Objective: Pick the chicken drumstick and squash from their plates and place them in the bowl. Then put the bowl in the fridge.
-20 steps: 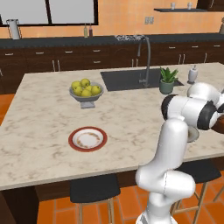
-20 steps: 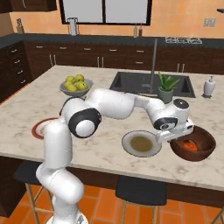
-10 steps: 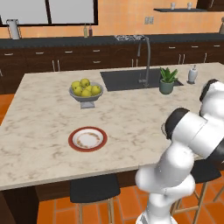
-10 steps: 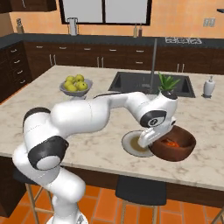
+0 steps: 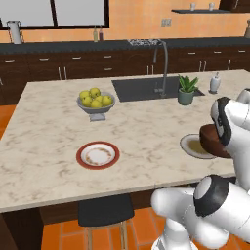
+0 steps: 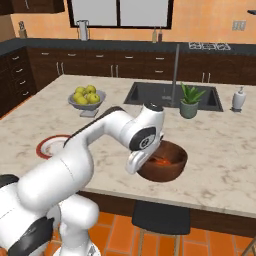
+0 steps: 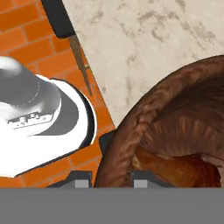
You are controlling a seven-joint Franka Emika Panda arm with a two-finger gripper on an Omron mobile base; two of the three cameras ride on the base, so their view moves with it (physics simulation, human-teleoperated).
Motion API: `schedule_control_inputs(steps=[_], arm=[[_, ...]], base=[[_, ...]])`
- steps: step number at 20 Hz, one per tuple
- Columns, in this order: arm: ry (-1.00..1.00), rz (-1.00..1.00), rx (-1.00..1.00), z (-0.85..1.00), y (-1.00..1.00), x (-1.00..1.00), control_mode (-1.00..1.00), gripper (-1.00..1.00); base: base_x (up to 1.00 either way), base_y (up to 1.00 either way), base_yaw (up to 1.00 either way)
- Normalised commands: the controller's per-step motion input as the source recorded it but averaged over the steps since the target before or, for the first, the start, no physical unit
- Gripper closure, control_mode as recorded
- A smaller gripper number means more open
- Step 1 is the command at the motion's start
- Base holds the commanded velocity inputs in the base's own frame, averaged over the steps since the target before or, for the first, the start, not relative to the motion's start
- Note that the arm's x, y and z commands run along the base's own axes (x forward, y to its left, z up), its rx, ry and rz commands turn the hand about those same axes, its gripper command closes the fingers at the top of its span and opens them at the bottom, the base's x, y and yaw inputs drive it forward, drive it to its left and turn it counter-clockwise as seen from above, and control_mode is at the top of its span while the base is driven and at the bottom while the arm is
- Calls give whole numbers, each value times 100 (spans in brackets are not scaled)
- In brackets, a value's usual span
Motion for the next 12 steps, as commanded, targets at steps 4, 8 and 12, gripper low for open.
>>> schedule_control_inputs(steps=[4,8,12], arm=[[0,35,-3,4,100,-26,-100,100],[-2,27,-2,0,100,-48,-100,100],[0,2,0,0,36,-5,100,100]], base=[[0,0,0],[0,0,0],[-3,0,0]])
